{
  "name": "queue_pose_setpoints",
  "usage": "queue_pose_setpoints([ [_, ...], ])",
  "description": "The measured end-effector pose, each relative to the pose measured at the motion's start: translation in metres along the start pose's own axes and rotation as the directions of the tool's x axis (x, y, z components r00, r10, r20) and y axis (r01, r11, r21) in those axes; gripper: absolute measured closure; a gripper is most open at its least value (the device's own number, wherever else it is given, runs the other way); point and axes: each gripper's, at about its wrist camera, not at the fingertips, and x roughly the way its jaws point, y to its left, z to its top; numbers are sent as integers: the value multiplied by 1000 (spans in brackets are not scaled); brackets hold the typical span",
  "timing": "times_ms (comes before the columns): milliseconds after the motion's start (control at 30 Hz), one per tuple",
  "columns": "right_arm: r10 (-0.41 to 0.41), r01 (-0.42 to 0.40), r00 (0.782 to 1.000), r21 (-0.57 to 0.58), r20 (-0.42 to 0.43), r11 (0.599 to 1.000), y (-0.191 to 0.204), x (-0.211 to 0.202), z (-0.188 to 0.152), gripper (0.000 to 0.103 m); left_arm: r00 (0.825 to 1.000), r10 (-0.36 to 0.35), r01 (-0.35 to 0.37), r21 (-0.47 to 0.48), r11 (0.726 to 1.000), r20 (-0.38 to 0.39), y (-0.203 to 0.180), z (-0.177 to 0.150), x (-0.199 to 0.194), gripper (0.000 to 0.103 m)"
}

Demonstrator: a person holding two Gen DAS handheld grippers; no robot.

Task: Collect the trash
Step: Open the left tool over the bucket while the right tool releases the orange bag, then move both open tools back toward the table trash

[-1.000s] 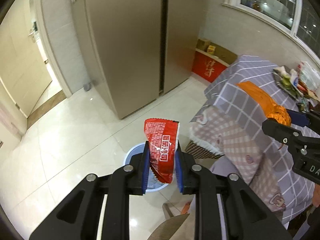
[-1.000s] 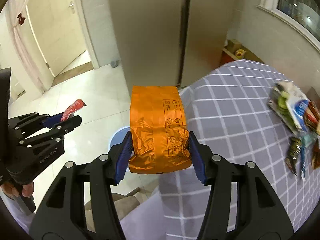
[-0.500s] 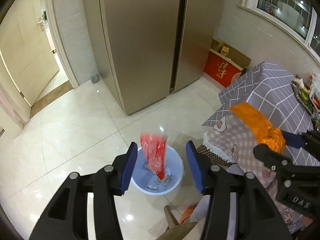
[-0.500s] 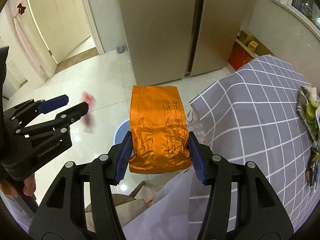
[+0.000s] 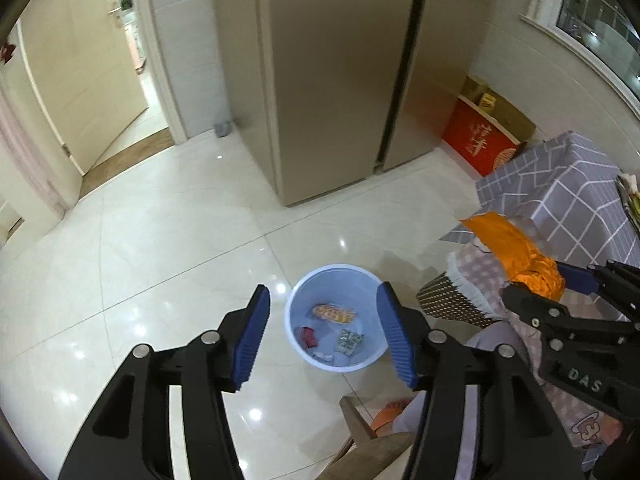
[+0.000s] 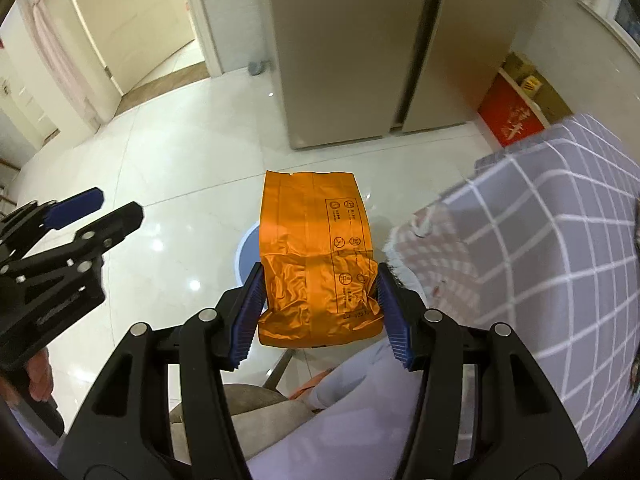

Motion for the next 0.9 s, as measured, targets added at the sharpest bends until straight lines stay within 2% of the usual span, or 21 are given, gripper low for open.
queue_pose_setpoints([
  [67,8,-8,1000,14,0,1000,5,3,6,47,1000,16,-16,-19,1000,4,10,-2,-5,43],
  [167,14,-15,1000,59,16,998,10,5,17,27,999,43,-42,-42,998,13,22,-4,-11,42],
  [267,-7,5,999,45,49,999,16,3,22,24,998,55,-54,-51,997,23,31,-6,-18,41],
  [600,-11,11,1000,28,-27,1000,17,20,-3,23,997,75,-73,-63,995,26,31,-8,-21,38],
  [900,-2,2,1000,42,13,999,6,-2,-15,23,998,49,-49,-8,999,47,7,-6,-28,35],
])
